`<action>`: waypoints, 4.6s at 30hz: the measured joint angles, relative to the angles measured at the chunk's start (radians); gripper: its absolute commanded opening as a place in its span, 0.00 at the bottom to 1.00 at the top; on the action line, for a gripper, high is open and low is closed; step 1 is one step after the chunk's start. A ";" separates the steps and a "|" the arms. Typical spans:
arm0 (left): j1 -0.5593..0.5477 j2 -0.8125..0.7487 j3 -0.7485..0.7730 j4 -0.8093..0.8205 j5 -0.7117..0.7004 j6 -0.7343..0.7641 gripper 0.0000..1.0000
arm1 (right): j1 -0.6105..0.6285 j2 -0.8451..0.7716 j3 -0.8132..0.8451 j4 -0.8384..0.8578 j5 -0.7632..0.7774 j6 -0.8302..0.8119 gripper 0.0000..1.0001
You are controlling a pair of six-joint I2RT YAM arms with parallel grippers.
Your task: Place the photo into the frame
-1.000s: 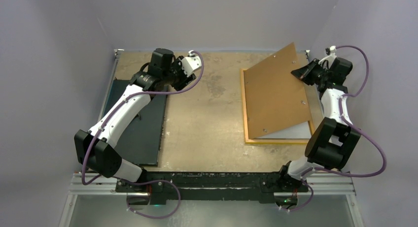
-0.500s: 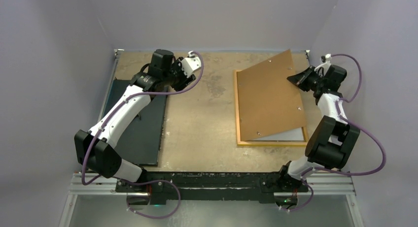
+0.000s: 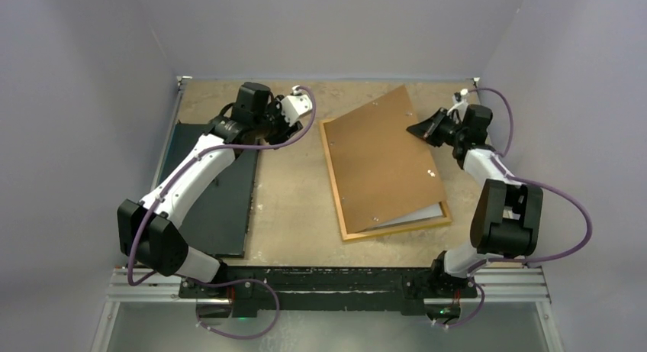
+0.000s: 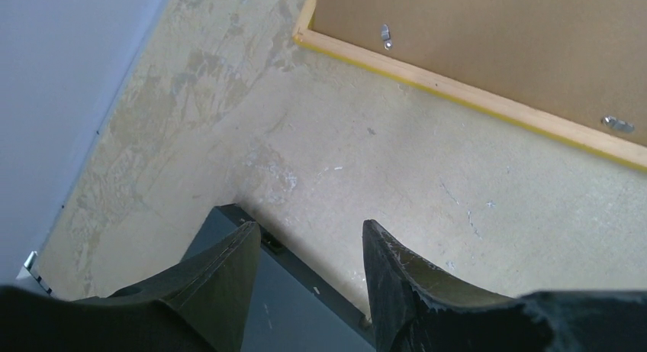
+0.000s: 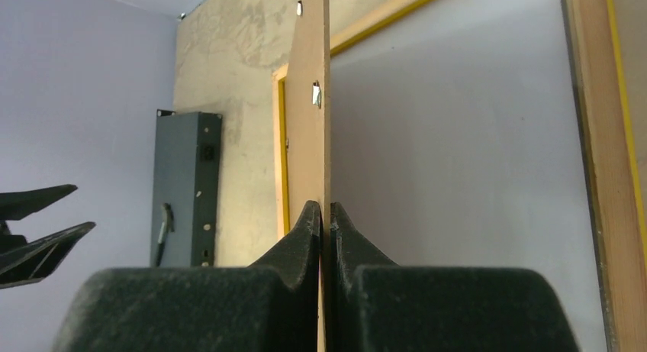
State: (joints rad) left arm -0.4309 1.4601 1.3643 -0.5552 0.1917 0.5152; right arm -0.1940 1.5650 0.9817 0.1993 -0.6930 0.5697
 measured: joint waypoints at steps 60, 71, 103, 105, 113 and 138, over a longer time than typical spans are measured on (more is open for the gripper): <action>0.090 0.147 -0.437 0.244 -0.012 -0.074 0.52 | 0.449 -0.153 -0.164 -0.213 0.676 0.026 0.99; 0.088 0.206 -0.475 0.358 0.051 -0.126 0.52 | 0.442 -0.237 -0.216 -0.198 0.607 0.105 0.99; 0.099 -0.171 -0.196 0.174 -0.119 -0.155 0.89 | 0.905 -0.144 -0.289 -0.006 0.620 0.240 0.99; 0.108 -0.156 -0.204 0.164 -0.114 -0.174 0.82 | 0.925 -0.130 -0.284 0.036 0.620 0.247 0.99; 0.109 0.088 -0.279 0.082 0.023 -0.284 0.76 | 1.006 -0.041 -0.284 0.214 0.615 0.297 0.90; 0.095 0.195 -0.445 0.177 0.382 -0.348 0.48 | 1.154 0.071 -0.283 0.352 0.623 0.309 0.80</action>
State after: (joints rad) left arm -0.3355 1.6547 0.9192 -0.3779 0.5739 0.1673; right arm 0.9596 1.6360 0.6991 0.5514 -0.0704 0.8787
